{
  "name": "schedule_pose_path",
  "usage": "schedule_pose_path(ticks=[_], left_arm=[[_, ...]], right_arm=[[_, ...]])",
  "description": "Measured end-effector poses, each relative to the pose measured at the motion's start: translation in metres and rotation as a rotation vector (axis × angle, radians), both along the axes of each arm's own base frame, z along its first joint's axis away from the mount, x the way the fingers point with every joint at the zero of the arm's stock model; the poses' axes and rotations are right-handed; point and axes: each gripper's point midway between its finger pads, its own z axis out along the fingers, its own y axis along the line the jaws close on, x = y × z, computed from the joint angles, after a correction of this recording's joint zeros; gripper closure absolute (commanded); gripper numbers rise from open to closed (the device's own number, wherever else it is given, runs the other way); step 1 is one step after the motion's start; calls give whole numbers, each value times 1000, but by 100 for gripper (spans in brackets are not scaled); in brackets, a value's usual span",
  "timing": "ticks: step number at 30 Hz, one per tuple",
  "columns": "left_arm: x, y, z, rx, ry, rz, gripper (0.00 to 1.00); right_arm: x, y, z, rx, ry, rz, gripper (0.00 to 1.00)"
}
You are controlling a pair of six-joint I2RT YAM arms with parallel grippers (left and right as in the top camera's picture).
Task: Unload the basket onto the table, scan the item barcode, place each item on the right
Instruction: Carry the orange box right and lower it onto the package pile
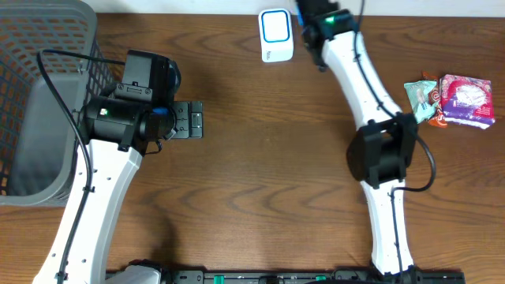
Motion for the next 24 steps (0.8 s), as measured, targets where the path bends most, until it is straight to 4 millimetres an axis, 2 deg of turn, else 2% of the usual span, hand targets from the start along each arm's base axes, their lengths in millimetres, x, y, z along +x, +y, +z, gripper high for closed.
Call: schedule_pose_path(ticks=[6, 11, 13, 24], left_arm=[[0, 0, 0, 0, 0, 0, 2], [0, 0, 0, 0, 0, 0, 2], [0, 0, 0, 0, 0, 0, 2], [0, 0, 0, 0, 0, 0, 2]], right_arm=[[-17, -73, 0, -64, 78, -134, 99], [-26, -119, -4, -59, 90, -245, 99], [-34, -141, -13, -44, 114, -296, 99], [-64, -210, -37, 1, 184, -444, 99]])
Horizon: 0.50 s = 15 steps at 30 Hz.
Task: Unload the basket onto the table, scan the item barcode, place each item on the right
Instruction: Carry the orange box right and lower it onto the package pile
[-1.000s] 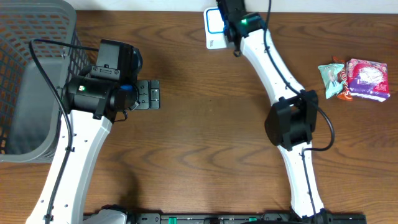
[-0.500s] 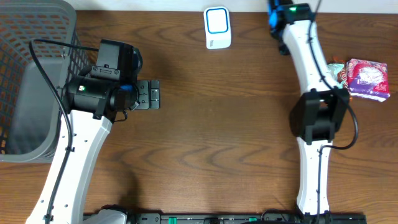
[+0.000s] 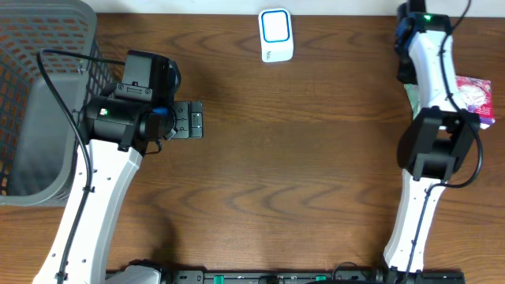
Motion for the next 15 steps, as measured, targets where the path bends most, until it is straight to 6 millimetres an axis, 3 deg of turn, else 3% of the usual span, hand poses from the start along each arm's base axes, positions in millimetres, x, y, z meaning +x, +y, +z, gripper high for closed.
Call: schedule_pose_path(ticks=[3, 5, 8, 10, 12, 15], left_arm=[[0, 0, 0, 0, 0, 0, 2], [0, 0, 0, 0, 0, 0, 2], [0, 0, 0, 0, 0, 0, 2], [0, 0, 0, 0, 0, 0, 2], [0, 0, 0, 0, 0, 0, 2], [0, 0, 0, 0, 0, 0, 2]], right_arm=[[-6, -15, -3, 25, -5, -39, 91], [-9, -22, -5, 46, -13, -63, 80], [-13, -32, -7, 71, -18, -87, 52], [-14, -34, -8, 78, -24, -102, 9], [-17, -34, -9, 83, -11, -102, 1], [-22, -31, -10, 94, 8, -109, 1]])
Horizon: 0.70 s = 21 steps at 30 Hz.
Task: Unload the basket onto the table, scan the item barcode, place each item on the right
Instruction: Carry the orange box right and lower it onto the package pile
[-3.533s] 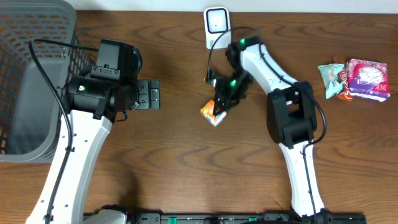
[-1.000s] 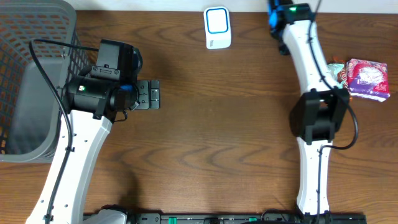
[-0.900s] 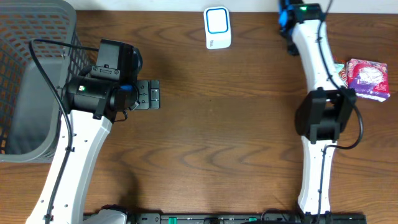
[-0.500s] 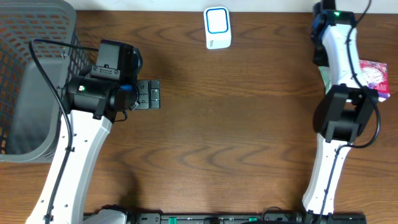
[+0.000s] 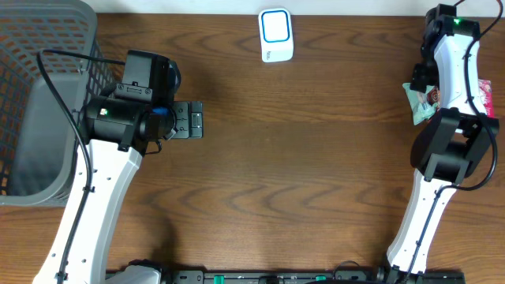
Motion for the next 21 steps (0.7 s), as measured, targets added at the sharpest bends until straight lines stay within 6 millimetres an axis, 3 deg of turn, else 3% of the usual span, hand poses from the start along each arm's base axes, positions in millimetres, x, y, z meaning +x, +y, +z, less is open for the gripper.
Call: schedule_pose_path(ticks=[5, 9, 15, 18, 21], left_arm=[[0, 0, 0, 0, 0, 0, 2], [0, 0, 0, 0, 0, 0, 2], [0, 0, 0, 0, 0, 0, 2], [0, 0, 0, 0, 0, 0, 2], [0, 0, 0, 0, 0, 0, 2]], right_arm=[[-5, 3, 5, 10, -9, -30, 1], [-5, 9, 31, 34, -81, -43, 1], [-10, 32, 110, 131, -283, -26, 1], [-23, 50, 154, 174, -370, 3, 1], [-38, 69, 184, 206, -416, 37, 1]])
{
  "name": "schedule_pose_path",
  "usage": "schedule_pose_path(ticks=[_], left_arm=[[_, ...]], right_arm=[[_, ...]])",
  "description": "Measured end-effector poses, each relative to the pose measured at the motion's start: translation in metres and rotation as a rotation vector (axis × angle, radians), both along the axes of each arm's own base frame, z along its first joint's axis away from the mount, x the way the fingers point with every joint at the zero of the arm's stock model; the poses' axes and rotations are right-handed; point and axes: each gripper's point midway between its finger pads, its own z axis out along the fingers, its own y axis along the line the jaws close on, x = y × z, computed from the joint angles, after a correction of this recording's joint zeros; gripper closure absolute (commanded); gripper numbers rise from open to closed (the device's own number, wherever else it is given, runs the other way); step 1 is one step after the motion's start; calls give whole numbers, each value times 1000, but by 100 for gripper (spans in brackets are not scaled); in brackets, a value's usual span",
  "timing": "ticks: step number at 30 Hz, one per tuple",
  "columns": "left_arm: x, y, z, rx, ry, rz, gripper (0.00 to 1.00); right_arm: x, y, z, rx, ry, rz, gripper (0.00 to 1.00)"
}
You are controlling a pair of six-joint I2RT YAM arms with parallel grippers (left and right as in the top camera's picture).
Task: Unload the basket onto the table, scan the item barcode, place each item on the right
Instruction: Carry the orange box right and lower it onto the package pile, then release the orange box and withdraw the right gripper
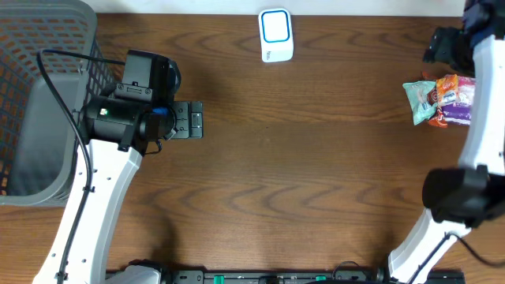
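Note:
Several snack packets lie in a pile at the right: a green one (418, 100), an orange one (447, 84) and a purple-pink one (458, 113). The white barcode scanner (275, 35) with a blue-framed window stands at the back centre. My right arm runs along the table's right edge, and its dark end, the right gripper (443, 47), hangs just behind and left of the pile; its jaws do not show. My left gripper (189, 120) rests at the left, far from the packets, with nothing seen in it.
A grey mesh basket (43, 47) fills the back left corner beside the left arm. The brown wooden table (300, 173) stretches between the two arms.
My right arm has shifted further right, to the table's edge, and no longer covers the packets. Its dark end now sits just behind the pile. The left arm has not moved.
My right gripper was beside the scanner at the back centre. Then it was over at the right, covering part of the packet pile, then further right above it. Now it hangs at the pile's back edge. The packets, scanner and left arm stayed put.

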Motion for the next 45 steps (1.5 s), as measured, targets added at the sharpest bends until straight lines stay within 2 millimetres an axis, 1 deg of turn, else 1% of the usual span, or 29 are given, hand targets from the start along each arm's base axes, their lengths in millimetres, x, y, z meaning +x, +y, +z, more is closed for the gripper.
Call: schedule_pose_path(ticks=[3, 6, 10, 14, 18, 22, 24, 29, 32, 33, 34, 38, 42, 45], left_arm=[[0, 0, 0, 0, 0, 0, 2], [0, 0, 0, 0, 0, 0, 2], [0, 0, 0, 0, 0, 0, 2], [0, 0, 0, 0, 0, 0, 2], [0, 0, 0, 0, 0, 0, 2], [0, 0, 0, 0, 0, 0, 2], [0, 0, 0, 0, 1, 0, 2], [0, 0, 0, 0, 1, 0, 2], [0, 0, -1, 0, 2, 0, 2], [0, 0, -1, 0, 3, 0, 2], [0, 0, -1, 0, 2, 0, 2], [-1, 0, -1, 0, 3, 0, 2], [-1, 0, -1, 0, 3, 0, 2], [0, 0, -1, 0, 3, 0, 2]], right_arm=[[-18, 22, 20, 29, -14, 44, 1], [-35, 43, 31, 43, -1, 90, 1], [-52, 68, 40, 51, 14, 152, 2], [-68, 90, 48, 22, 17, 211, 2], [-88, 105, 53, 3, 9, 253, 1], [-115, 118, 59, -10, -42, 300, 1], [-124, 123, 61, -11, -68, 320, 1], [-159, 136, 59, -4, -190, 389, 1], [-181, 139, 60, 8, -303, 422, 1], [-192, 140, 61, 18, -370, 437, 1], [-196, 140, 60, 24, -397, 442, 1], [-226, 137, 59, 66, -588, 453, 1], [-245, 131, 52, 87, -715, 445, 1], [-247, 129, 49, 91, -785, 436, 1]])
